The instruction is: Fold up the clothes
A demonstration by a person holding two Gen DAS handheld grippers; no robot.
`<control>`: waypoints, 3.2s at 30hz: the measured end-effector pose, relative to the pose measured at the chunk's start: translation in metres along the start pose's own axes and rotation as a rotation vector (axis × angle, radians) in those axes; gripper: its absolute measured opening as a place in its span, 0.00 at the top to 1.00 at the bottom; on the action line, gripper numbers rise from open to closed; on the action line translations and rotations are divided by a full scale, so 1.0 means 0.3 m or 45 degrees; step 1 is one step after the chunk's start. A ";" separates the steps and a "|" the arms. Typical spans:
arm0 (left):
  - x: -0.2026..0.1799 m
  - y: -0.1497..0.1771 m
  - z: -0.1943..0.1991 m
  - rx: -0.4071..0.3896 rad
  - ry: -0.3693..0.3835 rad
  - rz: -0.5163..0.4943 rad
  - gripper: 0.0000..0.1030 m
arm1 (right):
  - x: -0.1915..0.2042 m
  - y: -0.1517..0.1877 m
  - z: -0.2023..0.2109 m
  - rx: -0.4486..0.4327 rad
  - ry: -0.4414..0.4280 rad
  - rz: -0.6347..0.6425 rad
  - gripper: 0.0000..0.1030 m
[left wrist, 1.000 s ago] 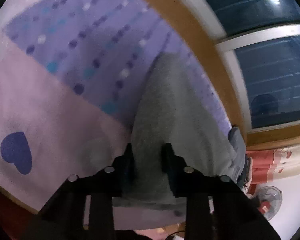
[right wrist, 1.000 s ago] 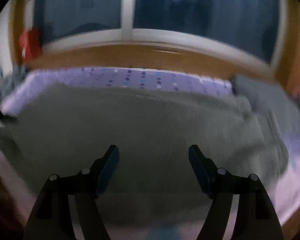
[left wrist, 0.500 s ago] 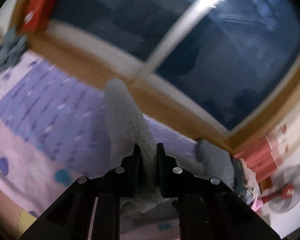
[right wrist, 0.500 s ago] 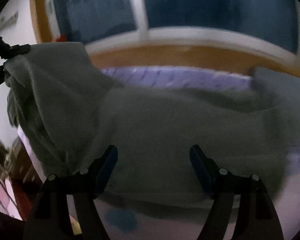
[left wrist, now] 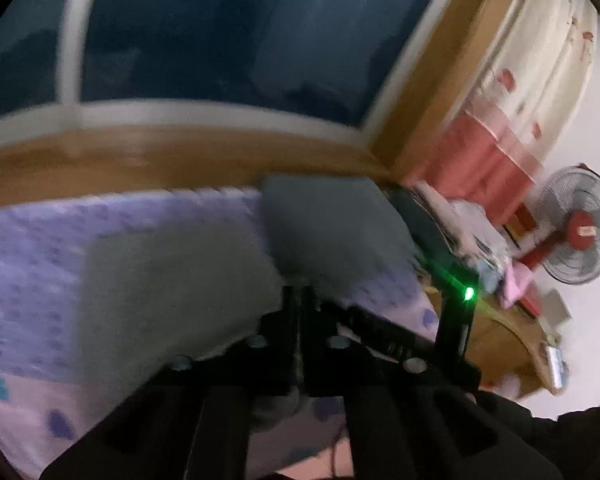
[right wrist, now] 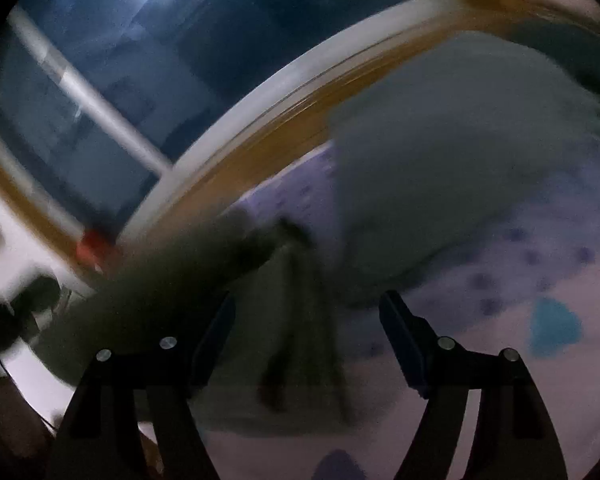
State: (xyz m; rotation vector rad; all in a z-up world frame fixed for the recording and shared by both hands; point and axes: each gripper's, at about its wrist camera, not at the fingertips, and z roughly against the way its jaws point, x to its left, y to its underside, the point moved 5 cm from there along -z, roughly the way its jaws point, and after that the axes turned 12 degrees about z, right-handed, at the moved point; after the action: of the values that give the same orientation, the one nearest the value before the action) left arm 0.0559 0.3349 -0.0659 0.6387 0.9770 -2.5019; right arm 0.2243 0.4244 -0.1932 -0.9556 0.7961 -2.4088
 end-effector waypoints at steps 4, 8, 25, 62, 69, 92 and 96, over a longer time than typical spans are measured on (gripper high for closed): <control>-0.110 0.056 -0.118 0.068 0.016 -0.136 1.00 | -0.105 0.018 0.052 0.015 0.078 -0.061 0.27; 0.017 0.045 -0.082 0.066 0.015 0.076 0.95 | -0.111 0.047 0.022 0.080 0.030 -0.078 0.27; 0.697 0.103 0.284 -0.223 -0.276 0.563 0.45 | 0.326 0.131 -0.136 0.434 -0.036 0.284 0.26; 0.624 0.207 0.044 -0.026 -0.056 0.448 0.45 | 0.080 0.108 -0.029 0.419 0.180 -0.026 0.41; 0.684 0.194 0.081 -0.114 -0.143 0.563 0.45 | 0.050 -0.010 0.110 0.179 0.091 0.103 0.37; 0.859 0.174 -0.143 0.384 0.339 1.010 0.32 | 0.202 0.062 -0.257 0.449 0.341 0.660 0.55; 0.796 0.153 -0.210 0.552 0.367 0.912 0.18 | 0.194 0.059 -0.262 0.426 0.337 0.639 0.54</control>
State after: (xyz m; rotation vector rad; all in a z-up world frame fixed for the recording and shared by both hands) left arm -0.1014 0.3050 -0.2596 1.2477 0.1916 -1.9877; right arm 0.1319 0.4057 -0.2241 -0.2665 0.6012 -2.1422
